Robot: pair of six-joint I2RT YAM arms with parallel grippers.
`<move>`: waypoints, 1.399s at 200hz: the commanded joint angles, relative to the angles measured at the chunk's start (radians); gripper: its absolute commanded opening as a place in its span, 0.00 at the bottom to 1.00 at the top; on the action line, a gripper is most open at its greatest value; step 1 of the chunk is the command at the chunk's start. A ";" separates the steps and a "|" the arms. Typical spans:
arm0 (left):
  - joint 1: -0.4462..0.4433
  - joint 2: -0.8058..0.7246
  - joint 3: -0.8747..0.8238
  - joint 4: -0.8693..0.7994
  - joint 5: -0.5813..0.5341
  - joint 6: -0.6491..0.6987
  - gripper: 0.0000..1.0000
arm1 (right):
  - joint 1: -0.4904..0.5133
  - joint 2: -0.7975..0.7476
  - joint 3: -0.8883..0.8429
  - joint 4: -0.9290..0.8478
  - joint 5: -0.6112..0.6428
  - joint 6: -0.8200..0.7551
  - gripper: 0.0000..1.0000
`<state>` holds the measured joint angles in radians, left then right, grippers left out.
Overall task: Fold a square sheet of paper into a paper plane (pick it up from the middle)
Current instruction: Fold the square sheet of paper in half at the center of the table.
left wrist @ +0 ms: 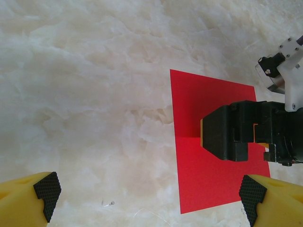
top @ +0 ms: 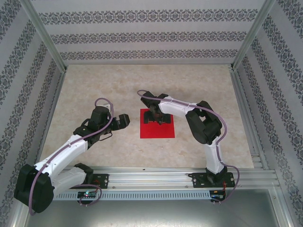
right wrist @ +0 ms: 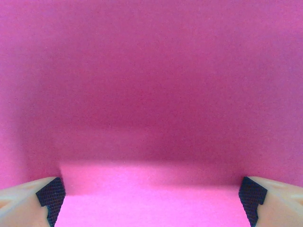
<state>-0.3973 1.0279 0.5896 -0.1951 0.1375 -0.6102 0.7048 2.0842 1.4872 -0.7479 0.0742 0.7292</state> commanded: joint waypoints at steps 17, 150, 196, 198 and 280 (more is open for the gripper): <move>0.014 0.000 0.020 -0.011 -0.006 -0.002 1.00 | 0.010 0.058 -0.039 -0.018 -0.014 0.033 0.98; 0.013 0.005 0.021 -0.012 -0.004 -0.001 1.00 | 0.011 0.057 -0.049 0.007 -0.027 0.021 0.90; 0.014 0.005 0.023 -0.016 -0.004 -0.001 1.00 | 0.006 0.037 -0.038 0.005 -0.024 0.012 0.87; 0.011 0.005 0.024 -0.016 -0.004 -0.001 1.00 | 0.005 0.036 -0.038 0.006 -0.025 0.012 0.87; 0.013 0.010 0.031 -0.021 -0.004 -0.008 1.00 | -0.006 -0.068 -0.036 0.026 -0.033 0.002 0.57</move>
<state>-0.3973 1.0332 0.5896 -0.1974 0.1375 -0.6102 0.7067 2.0686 1.4719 -0.7250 0.0654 0.7322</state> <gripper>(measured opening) 0.999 0.592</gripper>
